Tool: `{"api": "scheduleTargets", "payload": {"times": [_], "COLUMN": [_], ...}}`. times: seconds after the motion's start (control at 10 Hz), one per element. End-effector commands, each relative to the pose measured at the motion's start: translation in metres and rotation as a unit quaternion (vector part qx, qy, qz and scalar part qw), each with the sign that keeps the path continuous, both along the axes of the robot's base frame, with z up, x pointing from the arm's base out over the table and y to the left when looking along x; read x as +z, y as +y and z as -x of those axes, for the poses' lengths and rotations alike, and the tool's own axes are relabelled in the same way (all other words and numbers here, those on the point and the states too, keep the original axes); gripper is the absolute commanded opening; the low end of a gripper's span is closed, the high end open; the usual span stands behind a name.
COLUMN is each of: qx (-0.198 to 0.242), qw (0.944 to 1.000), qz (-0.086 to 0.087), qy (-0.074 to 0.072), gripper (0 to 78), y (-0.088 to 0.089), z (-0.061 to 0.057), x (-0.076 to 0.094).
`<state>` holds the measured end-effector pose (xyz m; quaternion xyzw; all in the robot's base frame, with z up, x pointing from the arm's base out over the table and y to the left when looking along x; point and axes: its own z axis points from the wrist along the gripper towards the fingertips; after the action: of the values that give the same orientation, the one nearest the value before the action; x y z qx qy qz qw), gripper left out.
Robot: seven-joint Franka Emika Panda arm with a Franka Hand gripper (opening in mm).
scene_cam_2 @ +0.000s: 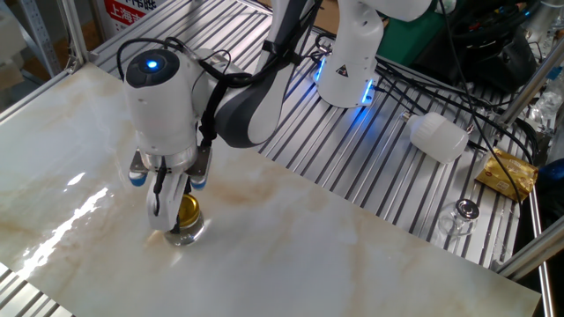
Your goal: Screw the lid onto the jar
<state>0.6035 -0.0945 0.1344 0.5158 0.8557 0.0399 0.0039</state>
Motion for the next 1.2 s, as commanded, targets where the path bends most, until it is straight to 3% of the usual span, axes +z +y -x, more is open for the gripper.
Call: {"api": "scheduleTargets", "payload": {"times": [0.1, 0.2, 0.4, 0.5, 0.6, 0.7, 0.8, 1.0, 1.2], "qx": [0.062, 0.086, 0.122, 0.167, 0.196, 0.218, 0.278, 0.337, 0.394], "qw": [0.998, 0.9958, 0.9915, 0.9838, 0.9779, 0.9732, 0.9574, 0.9391, 0.9164], "qz": [0.007, 0.013, 0.02, 0.045, 0.056, 0.057, 0.062, 0.057, 0.06], "qy": [0.013, 0.028, 0.039, 0.044, 0.045, 0.045, 0.047, 0.036, 0.034], "gripper": [77.4, 77.4, 77.4, 77.4, 77.4, 77.4, 77.4, 77.4, 77.4], "y": [-0.002, -0.001, 0.004, 0.009, 0.012, 0.013, 0.013, 0.014, 0.015], "z": [-0.006, -0.008, -0.01, -0.01, -0.01, -0.01, -0.01, -0.011, -0.012], "x": [0.008, 0.011, 0.017, 0.02, 0.02, 0.02, 0.02, 0.018, 0.015]}}
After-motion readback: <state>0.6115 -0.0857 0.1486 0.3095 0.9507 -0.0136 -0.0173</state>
